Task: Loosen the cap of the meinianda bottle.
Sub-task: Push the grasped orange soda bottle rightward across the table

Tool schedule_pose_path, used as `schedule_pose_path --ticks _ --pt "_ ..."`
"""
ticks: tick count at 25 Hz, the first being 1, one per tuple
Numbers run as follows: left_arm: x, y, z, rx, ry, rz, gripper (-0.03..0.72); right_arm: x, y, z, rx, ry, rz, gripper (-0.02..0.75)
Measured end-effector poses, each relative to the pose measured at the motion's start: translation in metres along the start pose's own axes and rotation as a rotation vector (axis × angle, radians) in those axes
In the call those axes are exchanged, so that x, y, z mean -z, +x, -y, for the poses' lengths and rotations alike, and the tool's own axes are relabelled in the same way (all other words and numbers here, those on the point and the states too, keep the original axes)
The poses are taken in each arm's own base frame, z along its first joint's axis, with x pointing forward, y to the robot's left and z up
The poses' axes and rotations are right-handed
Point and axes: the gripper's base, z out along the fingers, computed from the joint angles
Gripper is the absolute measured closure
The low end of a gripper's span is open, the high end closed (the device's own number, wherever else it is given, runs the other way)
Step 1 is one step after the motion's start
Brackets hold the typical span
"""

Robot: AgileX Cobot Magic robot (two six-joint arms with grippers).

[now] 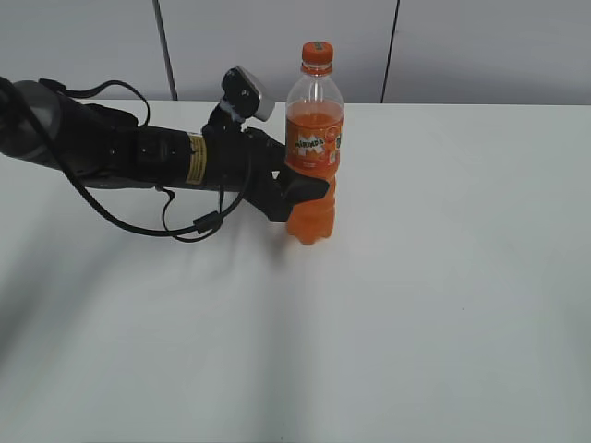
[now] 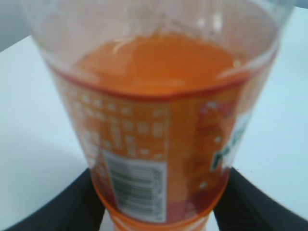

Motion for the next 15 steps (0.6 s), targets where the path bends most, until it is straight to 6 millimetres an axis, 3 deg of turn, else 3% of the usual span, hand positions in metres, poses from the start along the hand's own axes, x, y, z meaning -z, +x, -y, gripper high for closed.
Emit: schedule_pose_path --ticks 9,15 --pt "0.000 0.000 0.000 0.002 -0.002 0.000 0.282 0.018 -0.014 0.001 -0.002 0.001 0.071 0.343" --pt "0.000 0.000 0.000 0.002 -0.002 0.000 0.282 0.014 -0.046 0.002 -0.001 -0.002 -0.005 0.344"
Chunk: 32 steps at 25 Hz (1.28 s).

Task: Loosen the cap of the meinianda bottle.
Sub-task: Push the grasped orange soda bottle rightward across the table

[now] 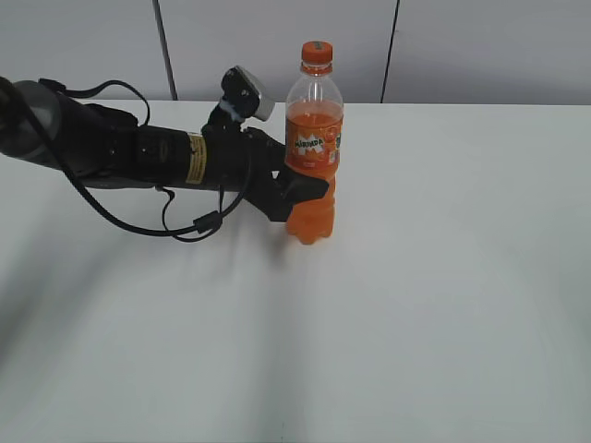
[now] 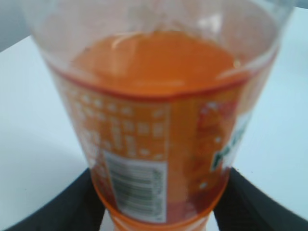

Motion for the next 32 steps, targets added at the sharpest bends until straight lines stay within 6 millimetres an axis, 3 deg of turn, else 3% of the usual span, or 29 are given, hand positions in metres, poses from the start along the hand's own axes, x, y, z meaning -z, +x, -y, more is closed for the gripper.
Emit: schedule_pose_path --ticks 5,13,20,32 --pt "0.000 0.000 0.000 0.001 0.000 0.001 0.282 -0.015 -0.037 0.001 0.002 -0.003 -0.093 0.345" --pt "0.000 0.000 0.000 0.001 0.000 0.001 0.283 -0.059 -0.084 0.001 0.002 -0.012 -0.308 0.346" --pt "-0.002 0.001 0.006 -0.004 0.080 0.048 0.283 -0.111 -0.104 0.001 0.015 -0.021 -0.510 0.346" --pt "-0.003 0.002 0.019 -0.079 0.196 0.048 0.283 -0.140 -0.138 -0.003 0.094 -0.088 -0.538 0.346"
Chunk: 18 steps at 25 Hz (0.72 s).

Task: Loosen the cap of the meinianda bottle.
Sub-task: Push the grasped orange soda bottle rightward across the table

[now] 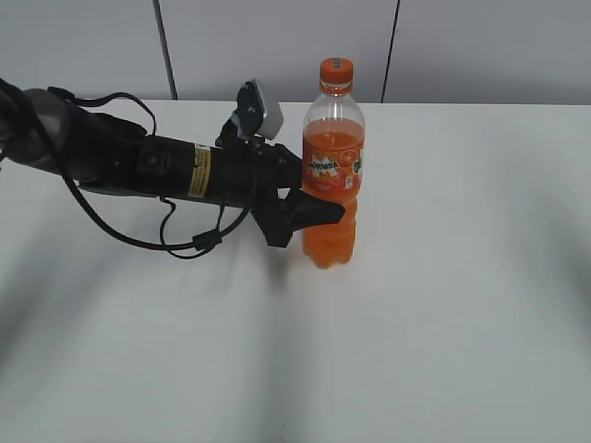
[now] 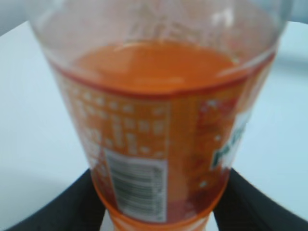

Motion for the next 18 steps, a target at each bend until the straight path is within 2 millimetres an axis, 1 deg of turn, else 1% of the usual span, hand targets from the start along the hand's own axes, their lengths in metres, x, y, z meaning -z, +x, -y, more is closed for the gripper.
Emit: schedule_pose_path --ticks 3,8,11,14,16,18 --pt "-0.009 -0.001 0.008 -0.016 0.009 -0.021 0.284 0.000 -0.011 -0.002 0.028 -0.039 0.015 0.346" --pt "-0.031 -0.008 0.031 -0.057 0.051 -0.039 0.284 0.000 -0.029 -0.005 0.054 -0.067 -0.008 0.346" --pt "-0.038 -0.011 0.040 -0.071 0.077 -0.040 0.284 -0.001 -0.041 -0.011 0.070 -0.093 0.001 0.346" --pt "-0.041 -0.012 0.043 -0.071 0.080 -0.037 0.284 -0.001 -0.056 -0.021 0.102 -0.127 0.019 0.346" --pt "-0.041 -0.012 0.043 -0.068 0.076 -0.036 0.284 -0.003 -0.064 -0.033 0.142 -0.153 0.022 0.346" --pt "-0.041 -0.012 0.043 -0.068 0.075 -0.038 0.284 -0.007 -0.070 -0.050 0.184 -0.188 0.014 0.346"
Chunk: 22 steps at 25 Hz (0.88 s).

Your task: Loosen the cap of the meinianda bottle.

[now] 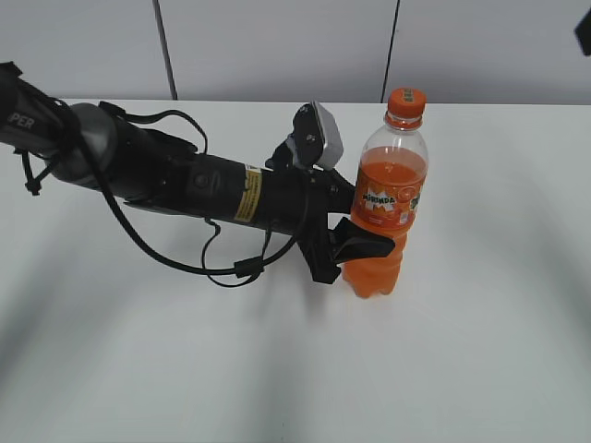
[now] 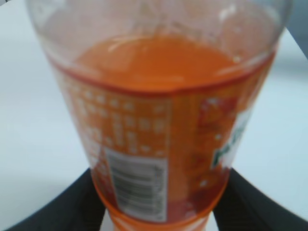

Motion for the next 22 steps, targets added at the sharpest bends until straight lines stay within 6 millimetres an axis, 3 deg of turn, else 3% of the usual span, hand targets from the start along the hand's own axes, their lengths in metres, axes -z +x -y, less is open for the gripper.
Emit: schedule_pose_path --ticks 11,22 --pt "0.000 0.000 0.000 0.002 -0.002 0.000 0.284 -0.041 -0.044 -0.054 0.072 -0.110 -0.045 0.346" --pt "0.000 0.000 0.000 0.004 -0.004 0.002 0.284 -0.085 -0.050 -0.065 0.050 -0.130 -0.153 0.346"
